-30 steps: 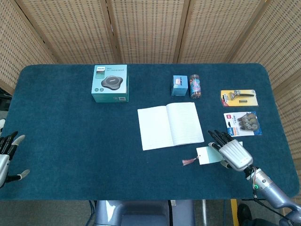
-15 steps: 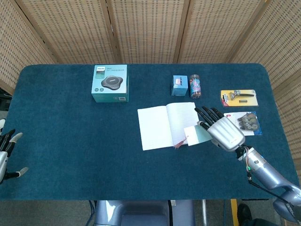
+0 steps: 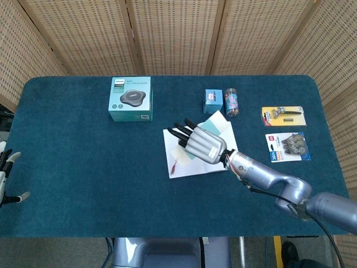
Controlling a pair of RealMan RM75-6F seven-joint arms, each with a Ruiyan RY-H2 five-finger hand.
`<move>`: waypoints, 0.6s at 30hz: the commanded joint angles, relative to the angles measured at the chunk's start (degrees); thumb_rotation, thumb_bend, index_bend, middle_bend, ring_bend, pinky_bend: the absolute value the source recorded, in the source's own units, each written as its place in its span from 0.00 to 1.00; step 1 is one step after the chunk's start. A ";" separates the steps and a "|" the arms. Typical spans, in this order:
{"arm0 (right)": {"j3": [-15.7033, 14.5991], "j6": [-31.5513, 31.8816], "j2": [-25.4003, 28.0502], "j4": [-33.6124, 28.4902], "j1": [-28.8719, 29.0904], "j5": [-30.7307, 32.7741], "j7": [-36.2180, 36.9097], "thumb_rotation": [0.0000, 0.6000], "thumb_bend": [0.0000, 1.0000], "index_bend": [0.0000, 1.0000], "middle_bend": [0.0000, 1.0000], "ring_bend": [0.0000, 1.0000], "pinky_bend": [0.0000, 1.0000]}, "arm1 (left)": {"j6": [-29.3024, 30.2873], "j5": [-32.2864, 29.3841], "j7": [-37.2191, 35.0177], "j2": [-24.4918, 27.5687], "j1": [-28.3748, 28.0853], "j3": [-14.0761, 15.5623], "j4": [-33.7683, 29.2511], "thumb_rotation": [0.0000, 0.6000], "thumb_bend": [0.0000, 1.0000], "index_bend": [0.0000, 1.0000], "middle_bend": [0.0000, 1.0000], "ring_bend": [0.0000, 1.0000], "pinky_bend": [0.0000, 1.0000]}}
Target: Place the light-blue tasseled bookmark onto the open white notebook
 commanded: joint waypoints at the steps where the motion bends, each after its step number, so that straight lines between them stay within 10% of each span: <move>1: -1.05 -2.31 -5.26 6.60 4.18 -4.33 -2.93 1.00 0.34 0.55 0.01 0.00 0.17 | -0.78 -0.89 0.36 -0.16 -0.46 -0.34 0.30 1.00 0.00 0.00 0.00 0.00 0.00; 18: -14.86 7.94 -12.11 25.97 14.77 -26.23 0.22 1.00 0.36 0.56 0.03 0.00 0.23 | -3.26 -2.73 0.86 -0.47 -1.73 -0.47 0.99 1.00 0.00 0.00 0.00 0.00 0.00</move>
